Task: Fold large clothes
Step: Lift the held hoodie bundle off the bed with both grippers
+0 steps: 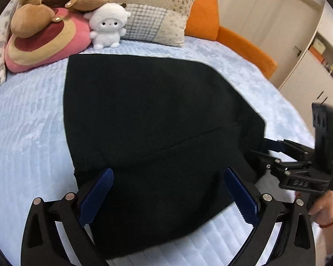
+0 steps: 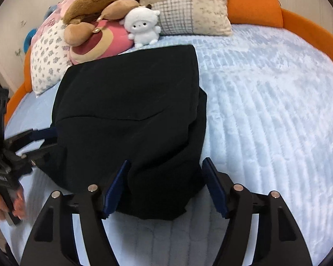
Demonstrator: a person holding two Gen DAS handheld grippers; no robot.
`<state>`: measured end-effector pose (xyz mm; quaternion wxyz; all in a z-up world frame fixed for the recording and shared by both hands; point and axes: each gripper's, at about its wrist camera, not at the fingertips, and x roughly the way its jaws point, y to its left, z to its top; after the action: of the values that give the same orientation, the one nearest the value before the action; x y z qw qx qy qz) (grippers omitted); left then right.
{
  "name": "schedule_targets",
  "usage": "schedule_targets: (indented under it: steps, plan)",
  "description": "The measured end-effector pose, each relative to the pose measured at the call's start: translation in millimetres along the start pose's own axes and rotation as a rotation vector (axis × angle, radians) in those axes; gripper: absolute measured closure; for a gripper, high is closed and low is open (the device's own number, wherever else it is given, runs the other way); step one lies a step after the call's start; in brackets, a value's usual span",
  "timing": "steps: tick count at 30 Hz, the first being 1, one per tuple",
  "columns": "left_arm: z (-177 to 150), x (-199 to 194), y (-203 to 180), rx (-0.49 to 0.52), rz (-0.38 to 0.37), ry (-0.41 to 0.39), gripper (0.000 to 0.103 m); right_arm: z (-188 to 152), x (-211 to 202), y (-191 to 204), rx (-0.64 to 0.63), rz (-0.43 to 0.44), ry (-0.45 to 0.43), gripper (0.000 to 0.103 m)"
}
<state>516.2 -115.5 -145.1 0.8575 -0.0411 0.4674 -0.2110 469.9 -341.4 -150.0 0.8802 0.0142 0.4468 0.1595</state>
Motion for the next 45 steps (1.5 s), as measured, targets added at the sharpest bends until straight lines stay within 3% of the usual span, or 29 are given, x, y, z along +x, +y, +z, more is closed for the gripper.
schedule_targets:
  steps: [3,5,8,10,13,17,23,27,32,34,36,39,42,45]
  plan:
    - [-6,-32,17,-0.127,-0.115,-0.002,0.003,-15,-25,-5,0.011,0.088,0.002,0.016]
    - [-17,-46,26,-0.215,-0.182,0.036,0.003,-29,-34,-20,0.146,0.222,0.062,0.013]
    - [-44,-44,38,-0.369,-0.22,0.162,0.003,-50,-27,-42,0.396,0.3,0.178,0.008]
    - [-60,-36,42,-0.437,-0.237,0.204,0.003,-59,-19,-51,0.521,0.344,0.203,0.007]
    - [-70,-25,46,-0.474,-0.206,0.178,0.003,-57,-17,-53,0.563,0.336,0.167,0.005]
    - [-62,-16,51,-0.501,-0.201,0.106,0.003,-45,-6,-53,0.641,0.405,0.155,0.005]
    - [-47,6,71,-0.629,-0.303,0.11,0.003,-21,24,-66,0.802,0.521,0.191,0.004]
    - [-42,14,94,-0.72,-0.419,0.141,0.003,2,47,-75,0.882,0.599,0.261,0.004]
    - [-34,25,113,-0.739,-0.515,0.178,0.003,29,69,-77,0.875,0.633,0.323,0.004]
    - [-28,23,125,-0.742,-0.53,0.148,0.003,37,76,-81,0.885,0.639,0.342,0.004]
    - [-19,17,138,-0.714,-0.475,0.107,0.003,45,79,-85,0.868,0.643,0.347,0.004]
    - [-8,30,150,-0.723,-0.499,0.154,0.003,57,83,-90,0.814,0.624,0.343,0.005]
    - [2,35,140,-0.632,-0.449,0.191,0.003,65,88,-87,0.746,0.614,0.37,0.005]
    - [0,34,134,-0.622,-0.421,0.182,0.003,65,87,-84,0.713,0.609,0.356,0.004]
